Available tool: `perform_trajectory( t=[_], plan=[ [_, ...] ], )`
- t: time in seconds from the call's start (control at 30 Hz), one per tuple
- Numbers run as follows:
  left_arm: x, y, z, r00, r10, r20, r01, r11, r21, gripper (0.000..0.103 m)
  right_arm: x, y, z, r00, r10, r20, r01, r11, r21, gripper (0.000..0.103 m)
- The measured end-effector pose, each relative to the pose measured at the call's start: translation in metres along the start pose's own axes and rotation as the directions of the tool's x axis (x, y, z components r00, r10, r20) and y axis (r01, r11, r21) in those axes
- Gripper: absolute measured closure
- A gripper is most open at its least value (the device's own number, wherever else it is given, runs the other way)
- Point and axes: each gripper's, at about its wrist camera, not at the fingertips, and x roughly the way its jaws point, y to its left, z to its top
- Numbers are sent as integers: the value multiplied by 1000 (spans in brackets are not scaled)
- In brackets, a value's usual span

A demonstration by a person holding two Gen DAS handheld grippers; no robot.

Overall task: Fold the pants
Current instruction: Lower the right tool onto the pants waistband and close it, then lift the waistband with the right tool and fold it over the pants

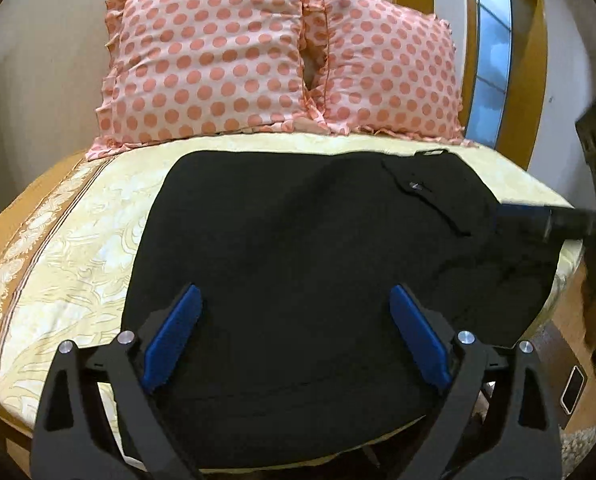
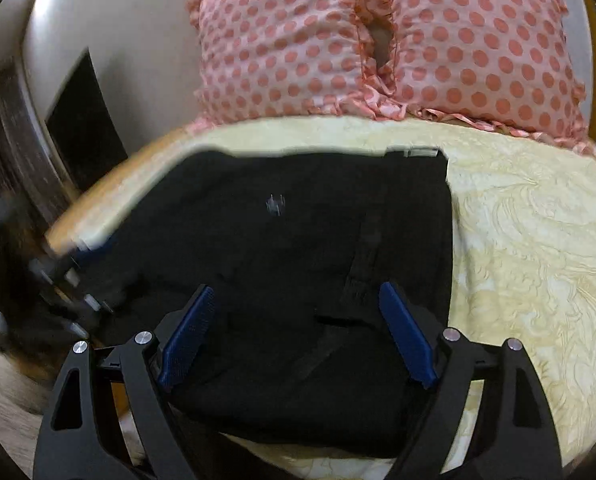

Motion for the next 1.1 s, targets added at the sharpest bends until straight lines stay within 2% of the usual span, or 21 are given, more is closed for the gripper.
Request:
perform_trajectory(
  t=[0.1, 0.13, 0.2, 0.33, 0.47, 0.53, 0.6, 0.7, 0.83, 0.9, 1.0, 1.1],
  plan=[
    [-2, 4, -3, 999, -38, 24, 39, 999, -7, 5, -4, -39, 29, 999, 36, 39, -41, 987, 158, 17],
    [-3, 5, -4, 999, -46, 29, 46, 999, -6, 5, 2, -56, 38, 999, 45, 19, -48, 975, 218, 17],
    [-3, 5, -4, 998, -55, 35, 55, 999, -1, 4, 18, -76, 47, 999, 33, -34, -23, 964, 266, 17],
    [-4, 5, -6, 997, -69, 43, 69, 998, 5, 4, 48, -90, 54, 991, 39, -129, -4, 964, 266, 17],
    [-3, 5, -7, 996, -76, 47, 76, 997, 6, 3, 65, -94, 48, 977, 37, -212, 21, 964, 264, 17],
    [-3, 4, -7, 996, -76, 47, 75, 997, 6, 2, 67, -92, 47, 976, 41, -216, 13, 970, 242, 17],
    [-2, 4, -7, 996, -76, 48, 75, 997, 8, 2, 70, -89, 47, 971, 79, -225, -26, 972, 232, 29],
    [-2, 4, -7, 996, -77, 48, 77, 997, 6, 2, 72, -81, 46, 971, 55, -232, -16, 986, 164, 30],
    [-1, 4, -7, 996, -77, 47, 77, 997, 6, 2, 77, -88, 50, 972, 87, -217, -44, 979, 198, 36],
    [-1, 4, -7, 996, -78, 47, 77, 997, 5, 2, 78, -89, 50, 974, 85, -209, -44, 980, 192, 46],
    [-1, 4, -8, 996, -78, 47, 78, 997, 5, 2, 74, -84, 49, 980, 67, -188, -40, 989, 145, 54],
    [-1, 4, -8, 996, -77, 47, 77, 997, 5, 2, 74, -84, 50, 980, 66, -190, -38, 988, 148, 54]
  ],
)
